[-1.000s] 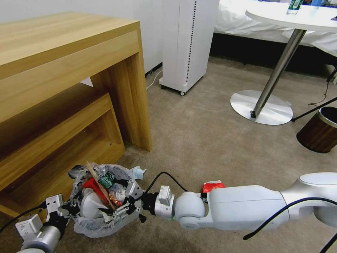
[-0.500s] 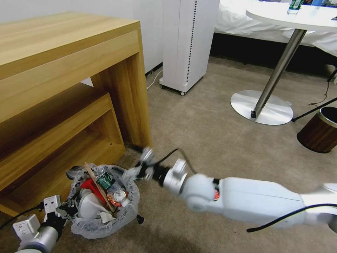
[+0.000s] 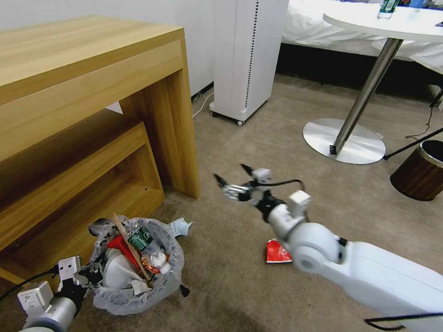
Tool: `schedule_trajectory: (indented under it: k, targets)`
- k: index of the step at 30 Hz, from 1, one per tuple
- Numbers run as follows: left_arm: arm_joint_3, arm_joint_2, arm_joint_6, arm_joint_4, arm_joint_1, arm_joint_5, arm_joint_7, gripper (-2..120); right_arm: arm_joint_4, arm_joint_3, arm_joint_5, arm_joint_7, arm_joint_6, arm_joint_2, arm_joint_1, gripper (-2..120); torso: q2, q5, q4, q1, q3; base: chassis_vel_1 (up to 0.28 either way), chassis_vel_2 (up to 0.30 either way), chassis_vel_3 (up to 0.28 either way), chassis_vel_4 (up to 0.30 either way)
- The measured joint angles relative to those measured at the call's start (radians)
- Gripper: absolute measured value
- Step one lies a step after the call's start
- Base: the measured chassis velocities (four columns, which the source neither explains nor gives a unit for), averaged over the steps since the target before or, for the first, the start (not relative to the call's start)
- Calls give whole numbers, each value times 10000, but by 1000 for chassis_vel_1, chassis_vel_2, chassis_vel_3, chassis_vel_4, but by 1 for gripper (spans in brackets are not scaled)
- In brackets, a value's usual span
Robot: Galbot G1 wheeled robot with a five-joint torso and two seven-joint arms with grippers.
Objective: Pick up the trash bin and place the garbage on the floor into it.
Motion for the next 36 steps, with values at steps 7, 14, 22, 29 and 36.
schedule_trajectory:
  k: [7, 14, 22, 29, 36]
  targets:
    - [-35, -139, -107, -81, 72, 39, 39, 1, -425, 161, -515, -444, 480, -996, -743, 100, 0, 0, 2, 0, 0, 0, 0, 0, 0]
    - [-36, -250, -178, -104, 25, 49, 61, 1, -1758, -441, -2137, -2521, 2037, -2040, -1230, 100, 0, 2, 2, 0, 0, 0, 0, 0, 0]
    - [-43, -319, -295, -70, -5, 68, 91, 1, -4068, -618, -4589, -4833, 4124, -2655, -1673, 100, 0, 2, 1, 0, 1, 0, 0, 0, 0]
    - [-15, -425, -411, 44, 6, 163, 159, 1, -6057, -615, -5450, -6071, 5057, -2037, -1283, 95, 0, -2, 3, -1, 0, 0, 0, 0, 0]
    - [76, -471, -416, 184, -77, 238, 173, 1, -8435, -589, -6128, -6558, 5456, -817, -1088, 92, -1, 0, 2, 0, 1, 0, 0, 0, 0]
